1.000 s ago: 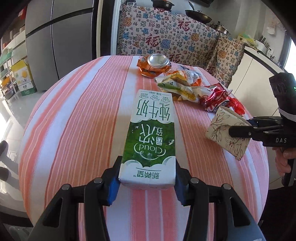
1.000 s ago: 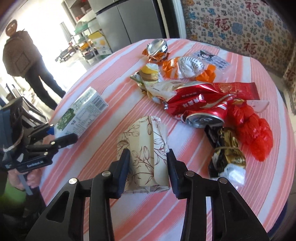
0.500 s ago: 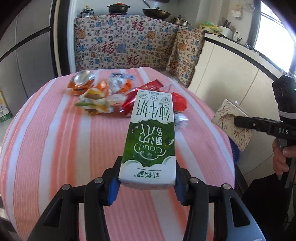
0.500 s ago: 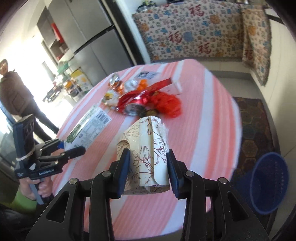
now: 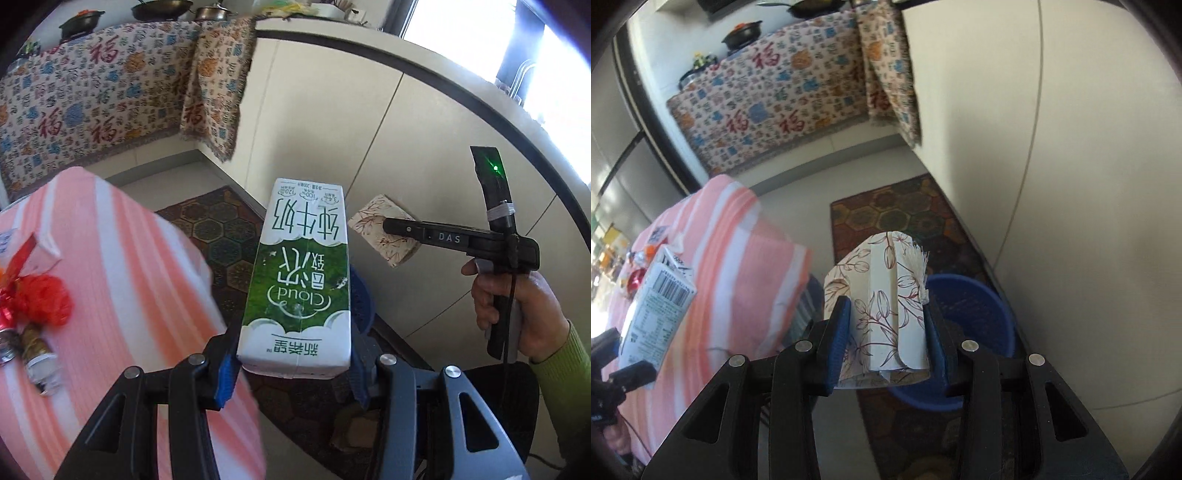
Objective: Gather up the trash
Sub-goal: 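Carry both items over the blue wastebasket and open both tools to drop them, then swing both tools back over the table toward the remaining wrappers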
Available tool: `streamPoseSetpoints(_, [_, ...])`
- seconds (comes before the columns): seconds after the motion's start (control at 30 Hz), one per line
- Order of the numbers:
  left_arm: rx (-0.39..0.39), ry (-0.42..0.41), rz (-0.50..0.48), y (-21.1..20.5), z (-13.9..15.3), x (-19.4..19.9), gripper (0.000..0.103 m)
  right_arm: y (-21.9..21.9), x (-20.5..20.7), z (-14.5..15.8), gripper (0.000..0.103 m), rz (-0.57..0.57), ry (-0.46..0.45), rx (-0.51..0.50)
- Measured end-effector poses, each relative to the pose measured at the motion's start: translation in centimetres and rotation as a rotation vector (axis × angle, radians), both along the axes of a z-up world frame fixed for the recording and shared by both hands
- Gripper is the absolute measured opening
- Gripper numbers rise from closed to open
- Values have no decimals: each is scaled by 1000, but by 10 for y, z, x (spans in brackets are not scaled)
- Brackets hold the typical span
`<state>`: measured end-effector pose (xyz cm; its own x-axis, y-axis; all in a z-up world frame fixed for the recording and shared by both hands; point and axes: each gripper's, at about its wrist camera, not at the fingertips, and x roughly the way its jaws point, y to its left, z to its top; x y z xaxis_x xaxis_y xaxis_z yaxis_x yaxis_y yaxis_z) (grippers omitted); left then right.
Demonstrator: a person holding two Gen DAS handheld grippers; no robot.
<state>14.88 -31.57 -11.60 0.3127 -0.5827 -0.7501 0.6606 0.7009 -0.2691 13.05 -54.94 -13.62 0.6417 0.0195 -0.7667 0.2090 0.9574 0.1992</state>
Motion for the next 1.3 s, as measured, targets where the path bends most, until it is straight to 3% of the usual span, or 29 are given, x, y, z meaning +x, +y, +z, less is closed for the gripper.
streamPoseSetpoints(0.27, [100,107,-26,-117,-76,41,49,-59,21,-48,40,-101,89,4])
streamPoseSetpoints(0.53, [178,171,-48,-165,-146,55,50,-88,36,-80,41,-139,131,36])
streamPoseSetpoints(0.6, [186,165,-65,-174,-161,56,53,-92,41,-88,47,-118,136,50])
streamPoseSetpoints(0.63, [204,173,-65,-179,-172,59,61,-95,41,-92,60,-114,137,65])
streamPoseSetpoints(0.67, [237,181,-53,-184,-183,62,63,-98,41,-94,67,-126,142,73])
streamPoseSetpoints(0.73, [265,187,-31,-186,-194,66,63,-101,38,-92,69,-148,133,76])
streamPoseSetpoints(0.87, [181,157,-14,-167,-173,55,63,-106,24,-75,71,-179,71,59])
streamPoseSetpoints(0.97, [146,78,-21,-148,-142,37,63,-103,19,-65,82,-211,42,19])
streamPoseSetpoints(1.03, [118,30,-18,-130,-119,24,63,-96,18,-56,96,-237,24,-26])
streamPoseSetpoints(1.2, [77,-20,-6,-83,-71,-11,65,-67,15,-35,97,-243,-57,-65])
streamPoseSetpoints(1.3, [70,-46,26,-41,-49,-31,72,-37,9,-21,97,-211,-116,-73])
